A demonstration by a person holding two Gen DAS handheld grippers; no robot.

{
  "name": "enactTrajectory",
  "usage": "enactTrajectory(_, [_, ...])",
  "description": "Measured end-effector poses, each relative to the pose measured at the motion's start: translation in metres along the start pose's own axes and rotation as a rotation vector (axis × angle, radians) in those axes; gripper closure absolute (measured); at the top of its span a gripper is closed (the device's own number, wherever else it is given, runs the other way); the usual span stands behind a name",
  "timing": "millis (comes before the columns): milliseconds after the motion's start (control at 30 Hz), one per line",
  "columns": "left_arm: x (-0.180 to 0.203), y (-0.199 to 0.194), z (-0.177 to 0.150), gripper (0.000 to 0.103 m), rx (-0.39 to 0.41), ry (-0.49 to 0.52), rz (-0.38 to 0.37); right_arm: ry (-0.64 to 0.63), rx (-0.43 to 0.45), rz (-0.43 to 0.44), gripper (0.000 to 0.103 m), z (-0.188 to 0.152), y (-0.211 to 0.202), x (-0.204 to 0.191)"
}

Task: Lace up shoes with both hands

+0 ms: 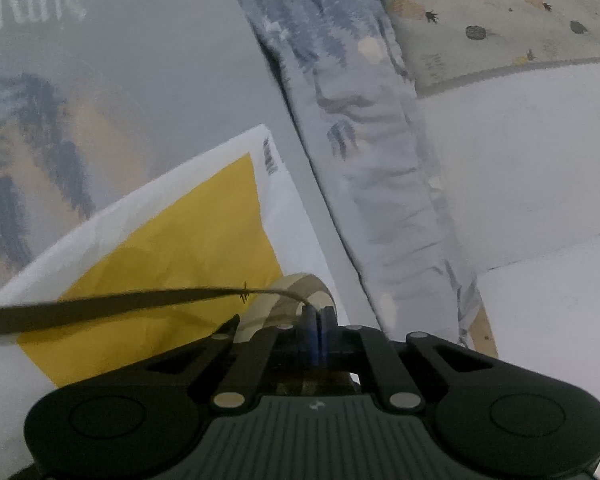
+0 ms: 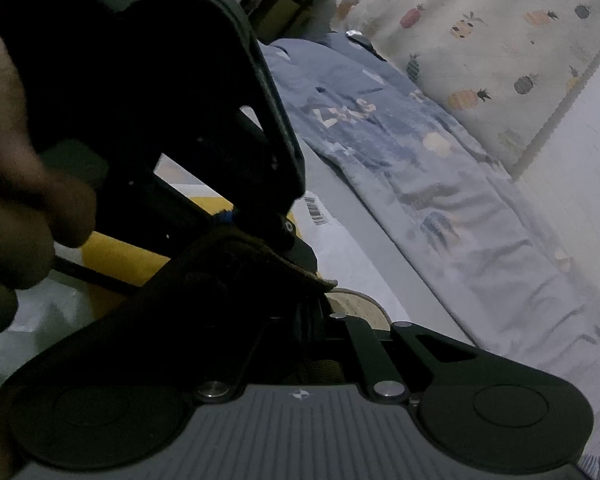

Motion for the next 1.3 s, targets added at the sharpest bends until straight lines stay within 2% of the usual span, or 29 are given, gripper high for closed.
enactTrajectory(100, [0.002,-0.009,0.004,0.103,0.034,0.007,0.014,0.018,-0.006,-0.003,0.101,0.0,-0.001,0.002])
enactTrajectory(200, [0.004,-0.024,0.011,0.103,0.109,0.018,0.029,0.026,-0.009,-0.004,0.101,0.0,-0.001,0.003])
enactTrajectory(300, [0.004,-0.045,0.022,0.103,0.244,0.014,0.049,0.031,-0.012,-0.004,0.101,-0.001,-0.002,0.003])
enactTrajectory(433, [0.005,-0.073,0.034,0.103,0.431,0.032,0.178,0.031,-0.012,-0.006,0.101,-0.001,-0.003,0.002])
enactTrajectory(500, [0.007,-0.077,0.037,0.103,0.446,0.055,0.218,0.03,-0.011,-0.008,0.1,-0.001,-0.004,0.001])
enactTrajectory(600, [0.013,-0.074,0.038,0.103,0.415,0.097,0.257,0.028,-0.01,-0.013,0.1,-0.002,-0.004,0.0])
enactTrajectory(700, [0.025,-0.078,0.034,0.101,0.411,0.169,0.268,0.027,-0.011,-0.019,0.1,-0.002,-0.003,-0.002])
enactTrajectory(767, [0.036,-0.083,0.03,0.09,0.432,0.235,0.273,0.025,-0.012,-0.021,0.1,-0.002,-0.003,-0.003])
enactTrajectory(800, [0.039,-0.088,0.026,0.079,0.447,0.256,0.278,0.025,-0.012,-0.022,0.1,-0.002,-0.003,-0.003])
enactTrajectory(833, [0.041,-0.09,0.025,0.075,0.45,0.261,0.267,0.025,-0.012,-0.023,0.1,-0.002,-0.003,-0.003])
enactTrajectory(933, [0.041,-0.088,0.023,0.075,0.399,0.225,0.192,0.025,-0.011,-0.026,0.1,-0.002,-0.003,-0.004])
enactTrajectory(1000, [0.036,-0.08,0.019,0.075,0.299,0.158,0.082,0.026,-0.012,-0.028,0.1,-0.001,-0.003,-0.004])
enactTrajectory(1100, [0.024,-0.055,0.015,0.075,0.088,0.021,-0.093,0.025,-0.013,-0.029,0.1,0.0,-0.004,-0.005])
enactTrajectory(1167, [0.021,-0.045,0.009,0.075,0.045,-0.001,-0.101,0.029,-0.012,-0.028,0.1,0.0,-0.004,-0.004])
enactTrajectory(1300, [0.014,-0.033,0.004,0.075,0.015,-0.039,-0.066,0.035,-0.009,-0.027,0.1,0.0,-0.004,-0.003])
Point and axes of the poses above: each gripper's, at about its wrist camera, not at the fingertips, and y roughly the way its jaws point, x to its right, z to its top, the point moved 1 cm from there along y, roughly the way its jaws point
